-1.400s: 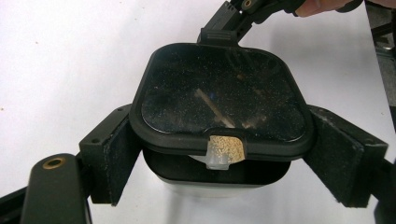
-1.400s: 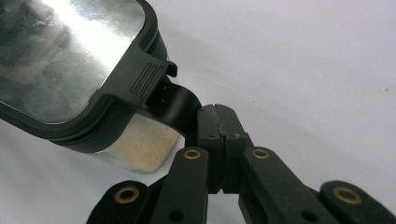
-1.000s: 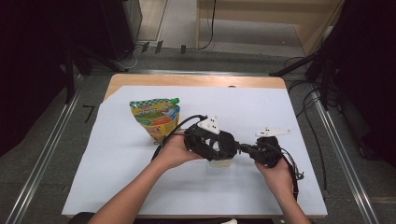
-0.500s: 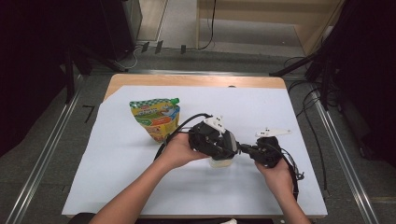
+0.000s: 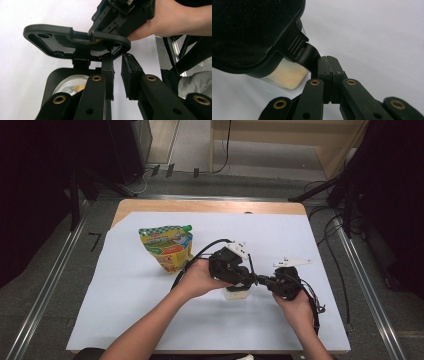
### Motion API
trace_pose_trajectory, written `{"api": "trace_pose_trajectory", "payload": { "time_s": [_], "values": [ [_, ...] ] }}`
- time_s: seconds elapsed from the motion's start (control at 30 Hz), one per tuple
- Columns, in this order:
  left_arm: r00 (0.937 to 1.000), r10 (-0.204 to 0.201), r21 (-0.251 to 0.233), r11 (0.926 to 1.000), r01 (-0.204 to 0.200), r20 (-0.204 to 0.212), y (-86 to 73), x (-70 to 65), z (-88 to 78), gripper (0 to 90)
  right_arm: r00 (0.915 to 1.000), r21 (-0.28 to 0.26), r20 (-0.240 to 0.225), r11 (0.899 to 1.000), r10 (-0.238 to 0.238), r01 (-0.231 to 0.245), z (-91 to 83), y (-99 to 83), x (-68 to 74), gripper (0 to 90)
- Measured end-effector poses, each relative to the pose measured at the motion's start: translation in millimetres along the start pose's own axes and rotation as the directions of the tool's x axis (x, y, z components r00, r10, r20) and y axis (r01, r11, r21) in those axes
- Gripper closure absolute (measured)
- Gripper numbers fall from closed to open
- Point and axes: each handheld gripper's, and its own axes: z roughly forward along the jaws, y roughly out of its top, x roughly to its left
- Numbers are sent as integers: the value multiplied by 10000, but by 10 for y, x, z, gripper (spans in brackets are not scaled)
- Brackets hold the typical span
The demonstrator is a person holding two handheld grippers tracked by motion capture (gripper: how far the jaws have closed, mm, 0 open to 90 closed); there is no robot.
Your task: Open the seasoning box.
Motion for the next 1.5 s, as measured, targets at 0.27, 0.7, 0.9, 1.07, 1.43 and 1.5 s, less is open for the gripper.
{"api": "trace_pose_trajectory", "payload": {
  "time_s": [0.27, 0.7, 0.9, 1.07, 1.43, 1.5],
  "values": [
    [9999, 120, 184, 9998, -121, 42, 107, 15, 83, 816, 9999, -78, -61, 9999, 115, -115, 5, -8, -6, 900],
    [9998, -128, 231, 9997, 125, 157, 119, 47, 139, 779, 9996, -54, -55, 9996, 280, -280, 1, -8, -3, 900],
    [9991, -423, 113, 9990, 423, 23, 69, 53, 54, 731, 9995, -37, -139, 9996, 295, -296, -29, 0, -19, 873],
    [9970, -767, 53, 9970, 767, -121, -23, 39, -37, 660, 9997, -108, -113, 9997, 202, -203, -102, -4, 3, 835],
    [9918, -1177, -182, 9930, 1169, -493, -242, 5, -297, 559, 9975, -86, -606, 9993, 350, -355, -337, -96, 57, 652],
    [9900, -1278, -246, 9917, 1266, -600, -279, 12, -368, 546, 9969, -122, -723, 9994, 325, -334, -379, -106, 92, 633]
  ]
}}
